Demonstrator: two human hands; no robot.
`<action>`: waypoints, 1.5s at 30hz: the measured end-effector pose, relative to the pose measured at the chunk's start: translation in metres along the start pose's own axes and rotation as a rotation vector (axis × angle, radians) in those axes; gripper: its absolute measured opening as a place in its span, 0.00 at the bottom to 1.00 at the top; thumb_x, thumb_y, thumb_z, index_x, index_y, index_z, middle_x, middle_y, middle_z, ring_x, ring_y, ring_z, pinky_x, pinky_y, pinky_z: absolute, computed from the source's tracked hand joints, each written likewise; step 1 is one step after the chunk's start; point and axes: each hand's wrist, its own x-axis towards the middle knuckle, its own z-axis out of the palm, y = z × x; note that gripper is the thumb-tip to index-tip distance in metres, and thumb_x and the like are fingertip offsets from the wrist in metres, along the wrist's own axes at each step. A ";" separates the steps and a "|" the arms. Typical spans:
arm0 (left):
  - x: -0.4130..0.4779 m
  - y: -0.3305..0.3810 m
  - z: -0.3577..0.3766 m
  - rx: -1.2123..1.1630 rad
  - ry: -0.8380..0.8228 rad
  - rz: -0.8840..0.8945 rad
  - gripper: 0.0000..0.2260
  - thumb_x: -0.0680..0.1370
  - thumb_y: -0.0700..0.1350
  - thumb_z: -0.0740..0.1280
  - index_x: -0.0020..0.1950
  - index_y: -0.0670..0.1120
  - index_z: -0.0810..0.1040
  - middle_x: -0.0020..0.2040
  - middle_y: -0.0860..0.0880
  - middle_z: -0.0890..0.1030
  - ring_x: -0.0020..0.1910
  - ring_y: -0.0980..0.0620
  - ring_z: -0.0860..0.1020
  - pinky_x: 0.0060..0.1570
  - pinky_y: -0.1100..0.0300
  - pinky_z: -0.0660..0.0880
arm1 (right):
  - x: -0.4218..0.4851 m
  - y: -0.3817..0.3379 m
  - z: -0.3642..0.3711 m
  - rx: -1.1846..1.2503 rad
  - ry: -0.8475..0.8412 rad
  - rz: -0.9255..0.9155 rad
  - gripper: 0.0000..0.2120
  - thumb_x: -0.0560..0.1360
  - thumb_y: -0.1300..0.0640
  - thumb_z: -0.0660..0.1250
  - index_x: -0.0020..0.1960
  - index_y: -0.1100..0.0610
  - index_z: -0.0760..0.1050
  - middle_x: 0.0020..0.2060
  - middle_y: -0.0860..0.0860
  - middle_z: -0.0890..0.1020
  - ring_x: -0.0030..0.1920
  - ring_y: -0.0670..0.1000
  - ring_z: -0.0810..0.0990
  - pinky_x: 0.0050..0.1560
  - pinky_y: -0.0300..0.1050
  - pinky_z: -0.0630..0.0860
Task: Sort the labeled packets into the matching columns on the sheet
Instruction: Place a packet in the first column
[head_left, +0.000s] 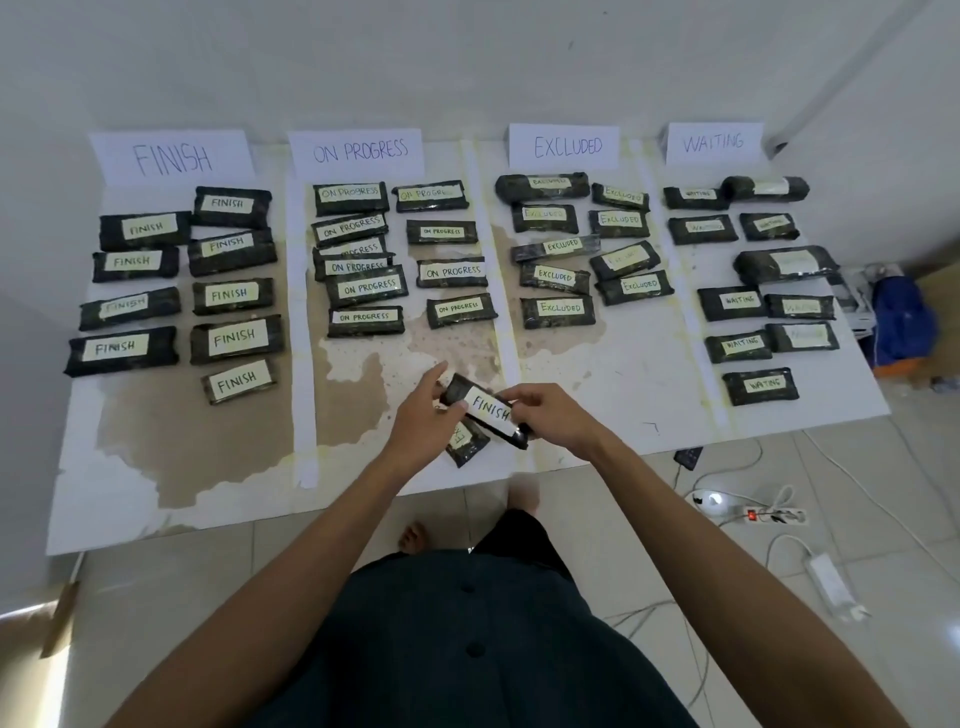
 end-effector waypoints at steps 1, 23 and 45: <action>0.004 0.001 0.001 -0.071 0.006 -0.044 0.21 0.78 0.41 0.63 0.71 0.50 0.65 0.61 0.47 0.75 0.54 0.48 0.78 0.51 0.54 0.78 | -0.001 -0.001 -0.001 -0.044 0.000 -0.024 0.16 0.74 0.66 0.60 0.57 0.54 0.79 0.47 0.55 0.82 0.38 0.49 0.77 0.43 0.44 0.76; -0.032 -0.057 -0.150 0.293 0.564 -0.129 0.27 0.77 0.46 0.63 0.74 0.46 0.59 0.66 0.43 0.71 0.63 0.41 0.70 0.61 0.46 0.70 | 0.057 -0.104 0.172 -1.023 0.000 -0.734 0.22 0.71 0.56 0.68 0.63 0.60 0.72 0.52 0.58 0.76 0.51 0.59 0.73 0.47 0.50 0.71; -0.048 -0.180 -0.255 0.620 0.665 -0.337 0.31 0.75 0.44 0.65 0.74 0.39 0.57 0.74 0.38 0.60 0.72 0.38 0.60 0.67 0.43 0.64 | 0.150 -0.177 0.357 -1.107 -0.190 -1.001 0.21 0.73 0.55 0.68 0.63 0.60 0.71 0.58 0.58 0.75 0.56 0.59 0.72 0.57 0.51 0.69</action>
